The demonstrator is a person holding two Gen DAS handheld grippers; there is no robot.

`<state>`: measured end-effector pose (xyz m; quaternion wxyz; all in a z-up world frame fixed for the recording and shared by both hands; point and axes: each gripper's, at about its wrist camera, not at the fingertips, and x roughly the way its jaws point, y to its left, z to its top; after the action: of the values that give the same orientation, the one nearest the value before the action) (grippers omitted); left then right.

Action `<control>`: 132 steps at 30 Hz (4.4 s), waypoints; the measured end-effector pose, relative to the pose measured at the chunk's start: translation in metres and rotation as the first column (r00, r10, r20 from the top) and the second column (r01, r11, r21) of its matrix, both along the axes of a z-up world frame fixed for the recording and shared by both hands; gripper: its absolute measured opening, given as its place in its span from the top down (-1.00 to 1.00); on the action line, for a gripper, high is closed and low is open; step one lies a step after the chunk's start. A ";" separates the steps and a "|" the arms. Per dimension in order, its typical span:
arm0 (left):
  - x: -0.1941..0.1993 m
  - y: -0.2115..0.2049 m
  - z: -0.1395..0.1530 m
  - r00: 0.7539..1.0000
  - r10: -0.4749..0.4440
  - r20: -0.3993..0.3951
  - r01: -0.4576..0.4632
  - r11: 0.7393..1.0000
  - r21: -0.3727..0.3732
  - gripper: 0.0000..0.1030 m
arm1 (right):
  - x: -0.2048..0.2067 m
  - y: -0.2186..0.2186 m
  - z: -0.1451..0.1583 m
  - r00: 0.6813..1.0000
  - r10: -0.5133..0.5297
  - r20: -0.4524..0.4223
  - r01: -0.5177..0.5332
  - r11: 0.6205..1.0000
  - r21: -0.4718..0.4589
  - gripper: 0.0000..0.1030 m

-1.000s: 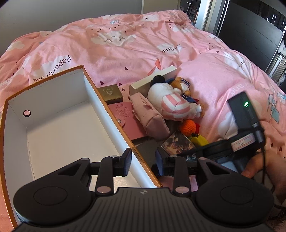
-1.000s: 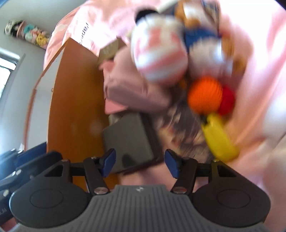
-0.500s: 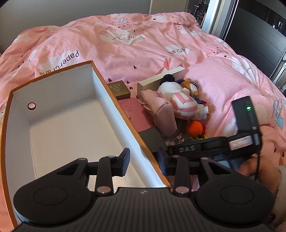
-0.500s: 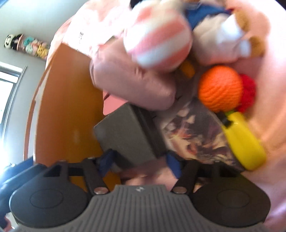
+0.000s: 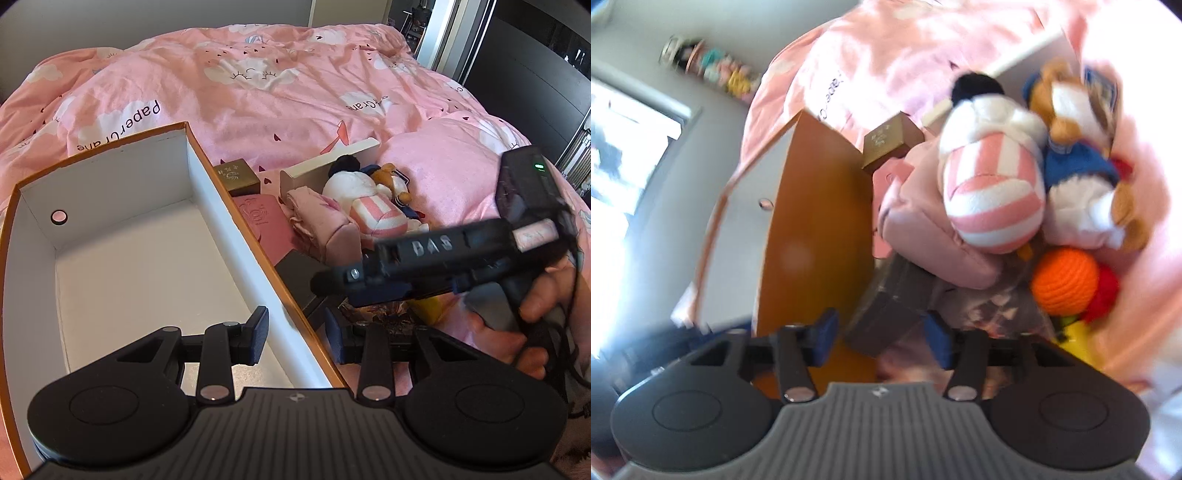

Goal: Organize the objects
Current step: 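Lower the right tool onto the dark grey square case and grasp it, then lift the grey case with the right tool while the left tool grasps the photo card pack, then carry the photo card pack into the box with the left tool while the right tool carries the grey case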

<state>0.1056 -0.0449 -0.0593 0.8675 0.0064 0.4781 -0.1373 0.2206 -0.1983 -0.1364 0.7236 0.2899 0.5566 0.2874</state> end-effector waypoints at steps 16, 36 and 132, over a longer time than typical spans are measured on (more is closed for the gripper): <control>0.007 0.004 -0.003 1.000 0.026 -0.012 -0.026 1.000 0.002 0.18 | 0.030 0.033 -0.031 0.994 -0.087 -0.073 0.080 0.992 -0.095 -0.20; -0.004 -0.027 0.036 0.992 -0.049 0.114 0.053 0.998 -0.028 0.16 | -0.069 -0.025 0.094 0.922 -0.036 0.386 0.120 0.973 -0.195 0.31; 0.076 0.180 0.022 0.899 0.407 -0.161 -0.428 0.896 -0.123 0.52 | -0.006 0.137 0.127 0.906 0.085 0.414 0.013 0.974 -0.228 0.31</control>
<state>0.1813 0.1352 -0.0374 0.8411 -0.1731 0.5122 0.0153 0.2148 -0.0612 -0.0094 0.8493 0.1268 0.4215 0.2914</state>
